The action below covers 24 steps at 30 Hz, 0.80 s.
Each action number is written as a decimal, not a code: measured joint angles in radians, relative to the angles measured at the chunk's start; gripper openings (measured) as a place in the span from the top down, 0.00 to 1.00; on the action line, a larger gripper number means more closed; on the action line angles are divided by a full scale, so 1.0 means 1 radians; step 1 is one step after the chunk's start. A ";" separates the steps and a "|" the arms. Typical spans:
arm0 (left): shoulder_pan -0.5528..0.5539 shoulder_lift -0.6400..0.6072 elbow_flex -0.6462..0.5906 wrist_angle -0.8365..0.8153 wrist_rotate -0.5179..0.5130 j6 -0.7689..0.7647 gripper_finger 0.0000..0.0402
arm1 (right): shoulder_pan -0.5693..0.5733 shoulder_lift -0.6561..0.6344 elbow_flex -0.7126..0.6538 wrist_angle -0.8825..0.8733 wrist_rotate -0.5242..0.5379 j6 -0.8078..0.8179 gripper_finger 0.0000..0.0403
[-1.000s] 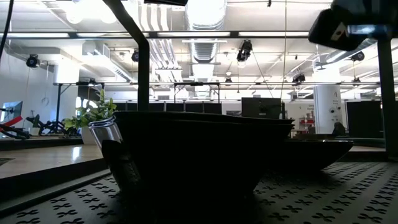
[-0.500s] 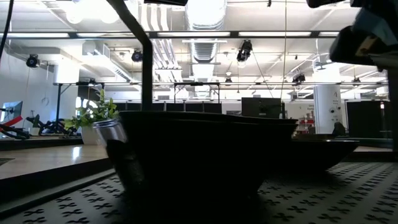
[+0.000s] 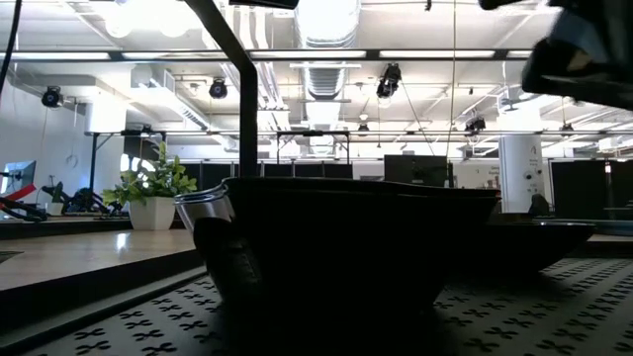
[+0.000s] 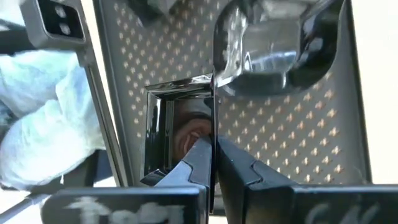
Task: Pick & Place Mini shaped plates
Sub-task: Stack the square plate on top of the other square plates on the shelf
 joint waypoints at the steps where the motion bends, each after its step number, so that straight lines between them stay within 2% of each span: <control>1: 0.000 0.000 0.000 0.000 0.000 0.000 0.82 | -0.005 -0.001 0.005 0.000 0.002 -0.005 0.97; 12: 0.000 0.000 0.000 0.000 0.000 -0.001 0.82 | -0.001 0.002 0.005 -0.034 0.110 0.025 0.97; 24: 0.000 0.000 0.000 0.000 0.000 -0.004 0.82 | 0.004 0.068 0.003 -0.030 0.124 -0.024 0.97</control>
